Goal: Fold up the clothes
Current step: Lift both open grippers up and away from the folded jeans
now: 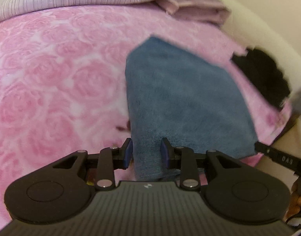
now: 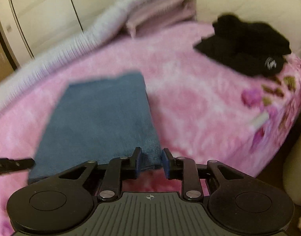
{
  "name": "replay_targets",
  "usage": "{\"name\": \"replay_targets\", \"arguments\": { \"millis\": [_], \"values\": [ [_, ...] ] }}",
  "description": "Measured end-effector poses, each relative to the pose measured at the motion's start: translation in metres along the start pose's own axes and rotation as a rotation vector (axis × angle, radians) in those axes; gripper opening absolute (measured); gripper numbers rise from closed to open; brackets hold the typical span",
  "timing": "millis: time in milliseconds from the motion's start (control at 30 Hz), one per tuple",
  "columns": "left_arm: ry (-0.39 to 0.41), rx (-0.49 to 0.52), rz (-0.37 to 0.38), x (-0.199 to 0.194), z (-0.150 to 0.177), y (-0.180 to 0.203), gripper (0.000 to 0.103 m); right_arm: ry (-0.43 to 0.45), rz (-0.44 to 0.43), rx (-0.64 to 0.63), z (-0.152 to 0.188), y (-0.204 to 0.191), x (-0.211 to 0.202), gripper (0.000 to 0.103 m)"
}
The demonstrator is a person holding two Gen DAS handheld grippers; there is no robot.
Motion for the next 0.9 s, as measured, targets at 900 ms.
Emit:
{"name": "replay_targets", "arguments": {
  "millis": [900],
  "values": [
    [0.066, 0.104, -0.192, -0.111, 0.052, 0.04, 0.033, -0.011, -0.019, 0.099, 0.035, -0.007, -0.107, 0.04]
  ]
}}
Point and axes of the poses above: each gripper's, at about its wrist camera, not at the fingertips, and x roughly the way its jaws point, y to its right, z to its underside, the point moved 7 cm from there along x, roughly the way its jaws point, and after that the axes turned 4 degrees about z, right-handed, at the moved point
